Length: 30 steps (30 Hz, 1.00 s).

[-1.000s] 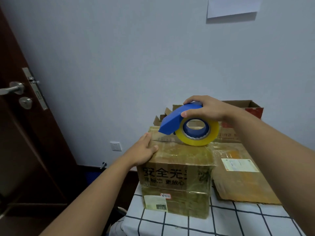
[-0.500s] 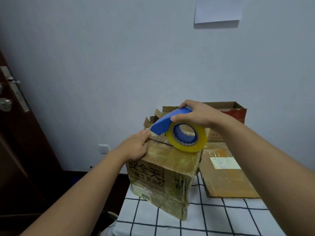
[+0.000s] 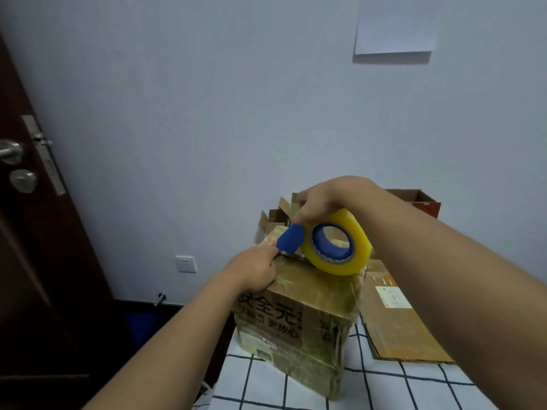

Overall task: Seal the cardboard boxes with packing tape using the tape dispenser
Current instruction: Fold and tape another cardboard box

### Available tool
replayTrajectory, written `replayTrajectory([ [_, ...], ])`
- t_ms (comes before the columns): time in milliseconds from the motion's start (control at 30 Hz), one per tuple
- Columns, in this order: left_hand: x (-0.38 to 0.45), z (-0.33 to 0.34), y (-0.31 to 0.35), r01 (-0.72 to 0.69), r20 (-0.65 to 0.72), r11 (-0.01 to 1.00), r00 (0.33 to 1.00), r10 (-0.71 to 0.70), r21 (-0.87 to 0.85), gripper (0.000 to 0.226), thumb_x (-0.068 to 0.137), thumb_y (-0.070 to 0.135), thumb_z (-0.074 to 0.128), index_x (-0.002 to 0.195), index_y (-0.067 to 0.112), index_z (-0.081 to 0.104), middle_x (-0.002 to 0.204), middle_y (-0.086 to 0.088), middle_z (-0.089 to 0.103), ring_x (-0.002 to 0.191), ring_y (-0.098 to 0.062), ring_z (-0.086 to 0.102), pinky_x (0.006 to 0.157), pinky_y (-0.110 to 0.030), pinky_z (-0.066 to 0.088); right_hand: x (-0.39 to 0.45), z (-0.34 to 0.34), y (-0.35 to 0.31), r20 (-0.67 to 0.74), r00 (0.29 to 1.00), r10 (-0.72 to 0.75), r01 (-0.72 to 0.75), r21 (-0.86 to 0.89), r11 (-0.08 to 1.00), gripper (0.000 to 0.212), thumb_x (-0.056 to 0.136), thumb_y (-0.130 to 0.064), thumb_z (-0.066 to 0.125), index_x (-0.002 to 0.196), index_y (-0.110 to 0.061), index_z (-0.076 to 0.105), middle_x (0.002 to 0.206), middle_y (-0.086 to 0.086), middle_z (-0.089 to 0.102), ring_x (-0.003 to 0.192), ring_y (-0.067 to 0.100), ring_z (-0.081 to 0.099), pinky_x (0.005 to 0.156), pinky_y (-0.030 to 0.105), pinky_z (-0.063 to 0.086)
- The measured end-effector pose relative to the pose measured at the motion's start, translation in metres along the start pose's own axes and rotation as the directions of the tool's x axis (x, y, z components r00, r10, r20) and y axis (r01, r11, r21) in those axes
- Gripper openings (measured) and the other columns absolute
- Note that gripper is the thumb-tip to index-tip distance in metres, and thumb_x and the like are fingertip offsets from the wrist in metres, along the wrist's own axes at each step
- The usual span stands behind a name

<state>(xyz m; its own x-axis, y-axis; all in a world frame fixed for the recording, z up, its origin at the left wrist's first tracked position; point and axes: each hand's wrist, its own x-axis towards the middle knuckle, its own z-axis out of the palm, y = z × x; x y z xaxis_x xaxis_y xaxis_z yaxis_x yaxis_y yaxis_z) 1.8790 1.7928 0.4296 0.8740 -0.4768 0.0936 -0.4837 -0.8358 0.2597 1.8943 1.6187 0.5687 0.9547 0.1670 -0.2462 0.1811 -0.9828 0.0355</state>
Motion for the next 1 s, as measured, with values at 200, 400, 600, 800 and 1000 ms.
replayTrajectory([
  [200, 0.000, 0.002, -0.002, 0.022, -0.003, 1.000, 1.000, -0.022, -0.004, 0.057, 0.099, 0.017, 0.032, 0.155, 0.021, 0.023, 0.162, -0.003, 0.022, 0.146, -0.020, 0.025, 0.116, -0.034, 0.022, 0.017, 0.004, -0.016, 0.000, 1.000, 0.027, -0.027, -0.079, 0.997, 0.098, 0.059, -0.076, 0.068, 0.136, -0.021, 0.041, 0.125, 0.004, 0.052, 0.108, 0.031, 0.056, 0.090, 0.047, 0.050],
  [400, -0.002, 0.003, -0.003, 0.070, -0.027, 0.997, 0.997, -0.071, -0.034, 0.043, 0.100, 0.028, 0.032, 0.140, 0.018, 0.041, 0.146, -0.006, 0.045, 0.128, -0.024, 0.046, 0.104, -0.037, 0.036, 0.023, 0.005, -0.013, 0.070, 0.998, -0.001, 0.008, -0.106, 0.994, 0.071, 0.081, -0.062, 0.069, 0.135, -0.022, 0.046, 0.129, 0.003, 0.054, 0.103, 0.023, 0.055, 0.091, 0.040, 0.049],
  [600, 0.000, 0.006, -0.006, 0.090, -0.035, 0.996, 0.995, -0.091, -0.025, 0.049, 0.094, 0.041, 0.035, 0.141, 0.027, 0.039, 0.147, -0.001, 0.045, 0.125, -0.023, 0.049, 0.087, -0.033, 0.038, 0.010, 0.003, -0.007, 0.166, 0.986, -0.028, 0.042, -0.087, 0.995, 0.072, 0.088, -0.069, 0.056, 0.150, -0.037, 0.040, 0.147, -0.001, 0.045, 0.125, 0.027, 0.050, 0.107, 0.044, 0.042],
  [800, -0.003, 0.005, -0.006, 0.111, -0.035, 0.991, 0.993, -0.114, -0.076, 0.054, 0.079, 0.057, 0.028, 0.127, 0.039, 0.043, 0.138, 0.007, 0.052, 0.105, -0.013, 0.051, 0.083, -0.034, 0.043, -0.004, -0.002, 0.002, 0.121, 0.991, -0.057, 0.063, -0.048, 0.997, 0.064, 0.086, -0.062, 0.064, 0.144, -0.040, 0.048, 0.135, -0.002, 0.053, 0.114, 0.027, 0.057, 0.102, 0.041, 0.047],
  [1000, -0.002, 0.004, -0.010, 0.111, 0.011, 0.994, 0.994, -0.111, 0.020, 0.063, 0.095, 0.052, 0.030, 0.154, 0.032, 0.023, 0.163, 0.010, 0.019, 0.148, -0.008, 0.018, 0.115, -0.036, 0.026, -0.019, -0.003, 0.027, 0.167, 0.986, -0.005, 0.011, -0.034, 0.999, 0.065, 0.078, -0.065, 0.071, 0.135, -0.035, 0.059, 0.129, 0.001, 0.062, 0.110, 0.027, 0.064, 0.102, 0.044, 0.050],
])
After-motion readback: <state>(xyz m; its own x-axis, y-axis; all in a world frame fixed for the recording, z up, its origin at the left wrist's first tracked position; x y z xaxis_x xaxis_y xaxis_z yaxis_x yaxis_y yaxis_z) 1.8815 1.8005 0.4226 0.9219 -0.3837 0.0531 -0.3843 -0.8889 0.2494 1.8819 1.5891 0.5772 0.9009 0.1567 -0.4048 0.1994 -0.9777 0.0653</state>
